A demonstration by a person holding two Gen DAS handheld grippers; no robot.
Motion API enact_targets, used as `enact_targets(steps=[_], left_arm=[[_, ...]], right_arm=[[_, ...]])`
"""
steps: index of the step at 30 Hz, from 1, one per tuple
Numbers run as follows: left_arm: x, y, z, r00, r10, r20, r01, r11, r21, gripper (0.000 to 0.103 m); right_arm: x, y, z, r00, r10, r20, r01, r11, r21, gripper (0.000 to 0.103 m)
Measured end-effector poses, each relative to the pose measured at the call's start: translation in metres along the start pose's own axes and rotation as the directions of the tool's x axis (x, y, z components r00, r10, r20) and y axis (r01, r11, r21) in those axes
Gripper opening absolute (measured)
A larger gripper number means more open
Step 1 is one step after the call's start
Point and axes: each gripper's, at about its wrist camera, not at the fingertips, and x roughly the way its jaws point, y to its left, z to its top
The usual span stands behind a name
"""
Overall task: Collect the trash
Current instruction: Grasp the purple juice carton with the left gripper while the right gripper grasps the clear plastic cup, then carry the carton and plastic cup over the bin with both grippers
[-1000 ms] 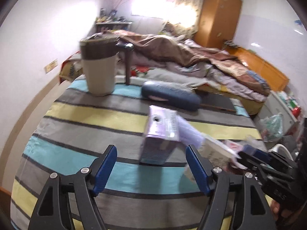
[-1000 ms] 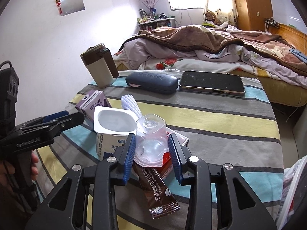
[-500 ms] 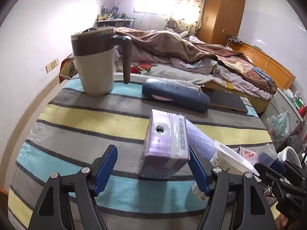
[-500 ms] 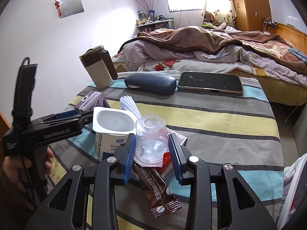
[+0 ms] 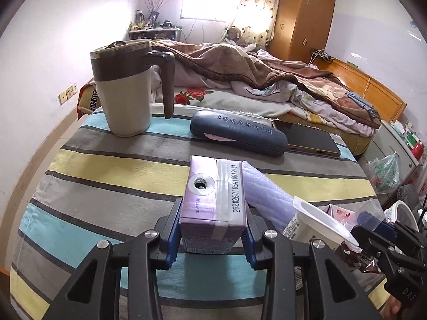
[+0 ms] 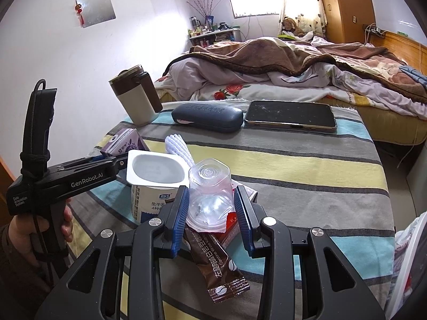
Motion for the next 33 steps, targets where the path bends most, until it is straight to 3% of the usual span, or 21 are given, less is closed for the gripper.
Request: enact_targets(steps=[18,33], left_arm=[[-0.041,-0.008,-0.013,0.999,-0.014,0.034,0.014,1.000,0.006,0.039],[-0.094,-0.049,-0.028,0.995,-0.061,0.077,0.057,0.996,0.062,0.039]], right_arm=[[-0.020,-0.003,-0.001,0.999,0.001,0.034,-0.002,1.000,0.024,0.038],[-0.063,-0.012,-0.010,0.996,-0.011,0.090,0.007,0.999,0.042,0.037]])
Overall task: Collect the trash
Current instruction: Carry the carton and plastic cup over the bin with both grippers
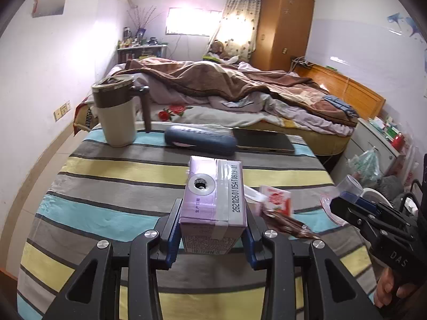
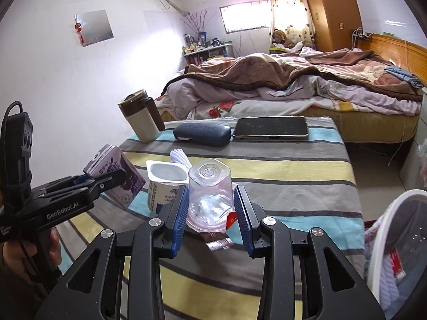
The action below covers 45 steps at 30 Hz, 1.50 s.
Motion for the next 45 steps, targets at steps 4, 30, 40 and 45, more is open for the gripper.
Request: enact_targets(steps=[4,30,40,45], left_arm=[[-0.011,-0.020,-0.003,0.999,-0.031,0.012,0.030,0.999,0.026,0.039],[-0.016,-0.216,-0.031,0.963,-0.263,-0.052,0.268,0.930,0.250,0.039],[0.002,-0.282,-0.047,0.934,-0.338,-0.120,0.358,0.884,0.299,0.039],[0.012,-0.300,-0.053,0.922,-0.360,-0.142,0.387,0.870,0.306,0.039]], right_arm=[[-0.013,-0.008,-0.003,1.000,-0.015,0.015,0.015,1.000,0.010,0.038],[-0.100,-0.113,-0.037,0.967,-0.243,0.072,0.228,0.958,0.174,0.038],[-0.119,-0.152,-0.052,0.942,-0.335,0.041,0.317,0.919,0.234,0.038],[-0.122,-0.168,-0.063,0.931,-0.365,0.007,0.350,0.899,0.263,0.038]])
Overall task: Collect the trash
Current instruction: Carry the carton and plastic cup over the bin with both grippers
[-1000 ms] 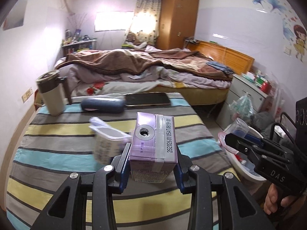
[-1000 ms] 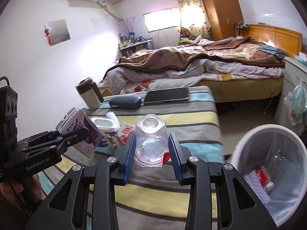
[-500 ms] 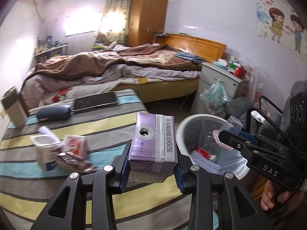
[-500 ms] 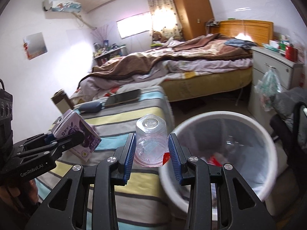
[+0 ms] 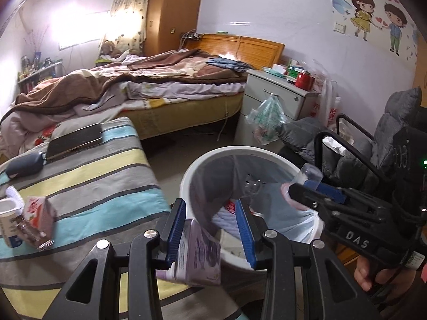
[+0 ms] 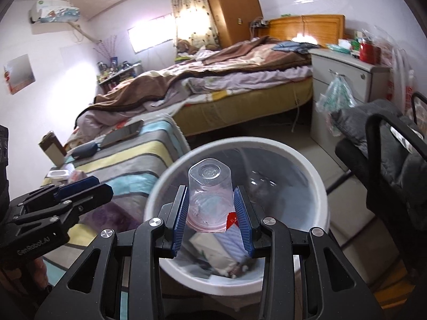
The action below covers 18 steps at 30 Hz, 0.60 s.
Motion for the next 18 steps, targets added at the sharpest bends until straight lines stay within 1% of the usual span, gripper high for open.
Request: enact_targets(steps=[2,4,5,7,9,11,15,16,17,18], left_arm=[[0.009,-0.005,-0.001,1.000,0.000,-0.010,0.000,1.000,0.015,0.039],[0.013,-0.008,-0.001,1.000,0.017,-0.010,-0.017,0.999,0.028,0.039],[0.011,-0.009,0.001,1.000,0.012,-0.013,-0.012,0.999,0.030,0.039],[0.009,-0.009,0.002,1.000,-0.022,-0.010,0.023,1.000,0.020,0.039],[0.012,-0.008,0.000,1.000,0.014,-0.023,-0.013,0.999,0.035,0.039],[0.009,-0.003,-0.005,1.000,0.013,-0.010,-0.013,1.000,0.024,0.039],[0.005,0.008,-0.009,0.999,0.050,-0.008,-0.050,0.999,-0.009,0.039],[0.004,0.010,-0.010,0.998,0.055,-0.010,-0.056,0.998,-0.010,0.040],[0.004,0.012,-0.011,0.998,0.062,-0.014,-0.062,0.998,-0.012,0.044],[0.003,0.014,-0.012,0.998,0.065,-0.016,-0.066,0.998,-0.016,0.051]], right_arm=[[0.003,-0.005,-0.001,1.000,-0.005,-0.009,0.005,1.000,0.009,0.038],[0.005,-0.011,-0.004,1.000,-0.014,-0.020,0.015,1.000,0.025,0.038],[0.005,-0.011,-0.005,1.000,-0.018,-0.021,0.019,0.999,0.027,0.038],[0.006,-0.013,-0.006,1.000,-0.016,-0.025,0.017,0.999,0.031,0.038],[0.005,-0.015,-0.007,0.999,-0.019,-0.030,0.020,0.999,0.037,0.038],[0.004,-0.015,-0.008,1.000,-0.011,-0.029,0.012,0.999,0.049,0.038],[0.003,-0.013,-0.008,1.000,0.001,-0.022,0.000,0.999,0.044,0.038],[0.003,-0.013,-0.008,1.000,0.003,-0.022,-0.002,0.999,0.043,0.038],[0.002,-0.011,-0.008,1.000,0.007,-0.020,-0.006,0.999,0.043,0.038],[0.002,-0.010,-0.009,1.000,0.010,-0.018,-0.009,0.999,0.044,0.038]])
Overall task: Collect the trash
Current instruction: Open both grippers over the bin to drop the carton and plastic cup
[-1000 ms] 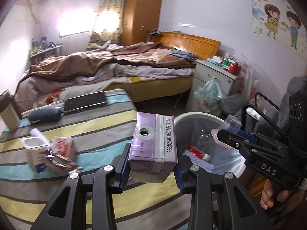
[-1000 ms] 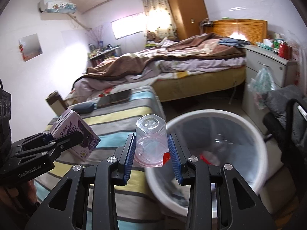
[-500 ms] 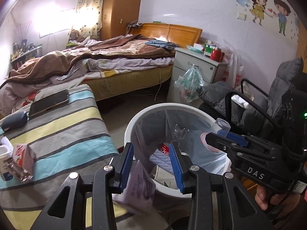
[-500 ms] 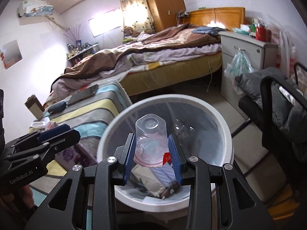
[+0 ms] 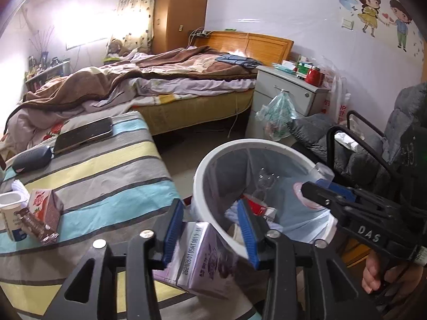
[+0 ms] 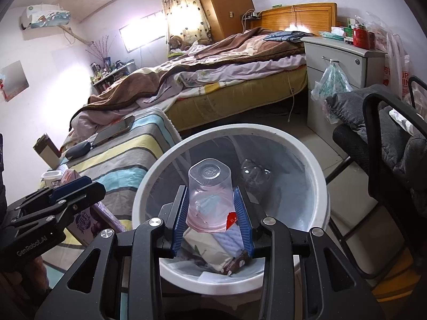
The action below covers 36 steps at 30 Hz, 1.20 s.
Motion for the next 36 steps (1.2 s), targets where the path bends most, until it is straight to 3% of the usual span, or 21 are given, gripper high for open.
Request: enact_targets(steps=[2,11,15,20,28,31,36], left_arm=[[0.001,0.005,-0.004,1.000,0.007,-0.013,-0.007,1.000,-0.014,0.062],[0.005,0.019,-0.027,0.996,0.072,-0.053,-0.073,0.997,-0.015,0.063],[-0.004,0.033,-0.032,0.997,0.058,-0.051,-0.061,0.996,-0.061,0.072],[-0.009,0.027,-0.039,0.997,0.044,-0.055,-0.045,0.999,-0.003,0.089],[0.011,0.026,-0.049,0.988,0.106,-0.114,-0.105,0.994,0.016,0.089],[0.013,0.026,-0.050,0.987,0.098,-0.125,-0.097,0.995,0.017,0.073],[0.011,0.027,-0.047,0.990,0.078,-0.121,-0.077,0.997,0.011,0.072]], right_arm=[[-0.001,0.001,0.000,1.000,0.004,0.003,-0.004,1.000,-0.001,0.038],[0.000,0.005,-0.001,1.000,0.023,0.001,-0.023,1.000,-0.004,0.038],[0.002,0.007,-0.003,1.000,0.031,-0.003,-0.031,0.999,-0.016,0.038],[0.004,0.011,-0.006,0.999,0.045,-0.008,-0.045,0.999,-0.013,0.038],[0.004,0.015,-0.008,0.999,0.053,-0.012,-0.053,0.999,-0.013,0.038],[0.004,0.016,-0.009,0.998,0.054,-0.015,-0.054,0.998,-0.017,0.038],[0.004,0.016,-0.009,0.998,0.053,-0.016,-0.053,0.998,-0.016,0.038]])
